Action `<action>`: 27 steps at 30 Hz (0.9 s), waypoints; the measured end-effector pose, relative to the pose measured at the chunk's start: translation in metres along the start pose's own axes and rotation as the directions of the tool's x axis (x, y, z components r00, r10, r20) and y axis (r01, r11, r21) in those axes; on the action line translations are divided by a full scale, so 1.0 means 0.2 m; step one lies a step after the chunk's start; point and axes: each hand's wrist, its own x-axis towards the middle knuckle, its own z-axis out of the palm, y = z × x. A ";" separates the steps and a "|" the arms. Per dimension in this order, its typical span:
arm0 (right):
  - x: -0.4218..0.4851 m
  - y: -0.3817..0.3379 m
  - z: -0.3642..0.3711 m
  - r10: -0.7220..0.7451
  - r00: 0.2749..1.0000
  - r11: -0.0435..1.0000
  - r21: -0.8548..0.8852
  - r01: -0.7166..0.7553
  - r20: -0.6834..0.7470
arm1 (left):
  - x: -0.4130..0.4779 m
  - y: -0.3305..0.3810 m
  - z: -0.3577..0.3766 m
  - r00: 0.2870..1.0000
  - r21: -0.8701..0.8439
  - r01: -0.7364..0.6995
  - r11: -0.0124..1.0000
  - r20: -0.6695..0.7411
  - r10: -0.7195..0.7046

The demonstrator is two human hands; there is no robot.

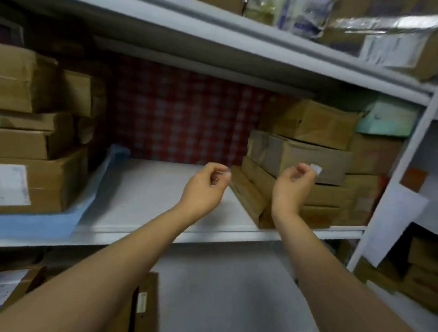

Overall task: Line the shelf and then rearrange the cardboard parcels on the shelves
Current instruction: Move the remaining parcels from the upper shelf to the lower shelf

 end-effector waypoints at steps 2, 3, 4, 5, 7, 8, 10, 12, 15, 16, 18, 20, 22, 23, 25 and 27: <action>0.21 -0.03 -0.04 0.051 0.998 0.999 0.019 -0.050 -0.048 | 0.13 0.11 0.13 0.997 -0.202 0.072 0.977 0.002 -0.073; 0.33 -0.03 -0.07 0.074 0.994 0.997 0.030 -0.072 -0.077 | 0.20 0.16 0.20 0.996 -0.258 0.090 0.962 0.016 -0.089; 0.44 -0.03 -0.10 0.081 0.991 0.996 0.033 -0.078 -0.105 | 0.26 0.21 0.26 0.995 -0.282 0.098 0.954 0.032 -0.092; 0.56 -0.04 -0.13 0.072 0.989 0.997 0.027 -0.069 -0.131 | 0.34 0.26 0.34 0.995 -0.295 0.093 0.951 0.045 -0.084; 0.73 -0.05 -0.17 0.044 0.986 0.999 -0.019 -0.048 -0.159 | 0.45 0.32 0.44 0.996 -0.291 0.076 0.954 0.070 -0.058; 0.81 -0.05 -0.19 0.028 0.986 0.998 -0.050 -0.037 -0.162 | 0.50 0.36 0.49 0.997 -0.281 0.051 0.958 0.077 -0.031; 0.91 -0.05 -0.21 0.002 0.991 0.987 -0.157 -0.023 -0.131 | 0.59 0.41 0.57 0.997 -0.261 0.007 0.965 0.080 0.015; 0.99 -0.04 -0.22 -0.011 0.998 0.967 -0.253 -0.004 -0.058 | 0.67 0.45 0.65 0.996 -0.233 -0.021 0.972 0.075 0.040; 1.09 -0.01 -0.20 -0.010 1.000 0.934 -0.357 0.019 0.027 | 0.77 0.48 0.73 0.997 -0.180 -0.017 0.983 0.069 0.030; 1.11 -0.01 -0.19 0.010 0.999 0.924 -0.383 0.011 0.051 | 0.80 0.49 0.75 0.997 -0.166 -0.001 0.986 0.077 0.014; 1.13 -0.03 -0.17 0.069 0.993 0.915 -0.402 -0.025 0.094 | 0.84 0.51 0.77 0.995 -0.152 0.042 0.988 0.100 -0.027; 1.13 -0.06 -0.15 0.122 0.986 0.910 -0.408 -0.065 0.115 | 0.87 0.52 0.79 0.990 -0.139 0.076 0.987 0.126 -0.058; 1.14 -0.08 -0.13 0.139 0.983 0.889 -0.453 -0.069 0.121 | 0.88 0.53 0.79 0.988 -0.128 0.096 0.987 0.134 -0.079; 1.14 -0.09 -0.12 0.140 0.982 0.874 -0.482 -0.061 0.129 | 0.88 0.53 0.78 0.988 -0.120 0.101 0.988 0.131 -0.085; 1.14 -0.11 -0.13 0.166 0.972 0.861 -0.505 -0.059 0.169 | 0.89 0.52 0.76 0.988 -0.093 0.098 0.991 0.126 -0.086; 1.14 -0.12 -0.13 0.189 0.962 0.858 -0.509 -0.063 0.199 | 0.91 0.51 0.74 0.987 -0.100 0.103 0.990 0.135 -0.090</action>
